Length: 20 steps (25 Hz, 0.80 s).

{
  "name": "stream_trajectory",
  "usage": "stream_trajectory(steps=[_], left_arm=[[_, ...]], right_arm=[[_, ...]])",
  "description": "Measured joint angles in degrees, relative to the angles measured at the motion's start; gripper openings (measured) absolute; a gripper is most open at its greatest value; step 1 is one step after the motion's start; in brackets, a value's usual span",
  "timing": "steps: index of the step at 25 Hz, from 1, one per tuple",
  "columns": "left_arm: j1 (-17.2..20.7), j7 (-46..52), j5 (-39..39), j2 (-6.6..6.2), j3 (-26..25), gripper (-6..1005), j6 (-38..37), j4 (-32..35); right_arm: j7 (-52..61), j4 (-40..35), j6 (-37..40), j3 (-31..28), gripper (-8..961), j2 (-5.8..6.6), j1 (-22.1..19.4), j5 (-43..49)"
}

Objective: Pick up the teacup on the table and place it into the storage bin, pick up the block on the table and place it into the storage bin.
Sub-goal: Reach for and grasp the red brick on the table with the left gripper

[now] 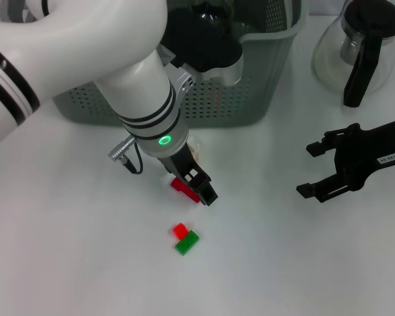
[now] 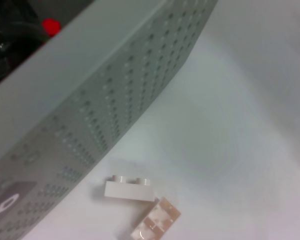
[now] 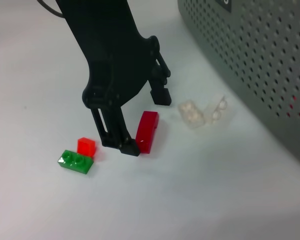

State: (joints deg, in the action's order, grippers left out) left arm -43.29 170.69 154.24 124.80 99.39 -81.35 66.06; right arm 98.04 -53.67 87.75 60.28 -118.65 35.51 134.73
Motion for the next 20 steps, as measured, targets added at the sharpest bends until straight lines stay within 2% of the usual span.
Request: stream_trajectory(steps=[20], left_arm=[[0.3,0.0,-0.1,0.0,-0.1,907,1.5,-1.7]], right_arm=[[-0.6,0.1,-0.4,-0.2,947,0.0,0.0,0.0]])
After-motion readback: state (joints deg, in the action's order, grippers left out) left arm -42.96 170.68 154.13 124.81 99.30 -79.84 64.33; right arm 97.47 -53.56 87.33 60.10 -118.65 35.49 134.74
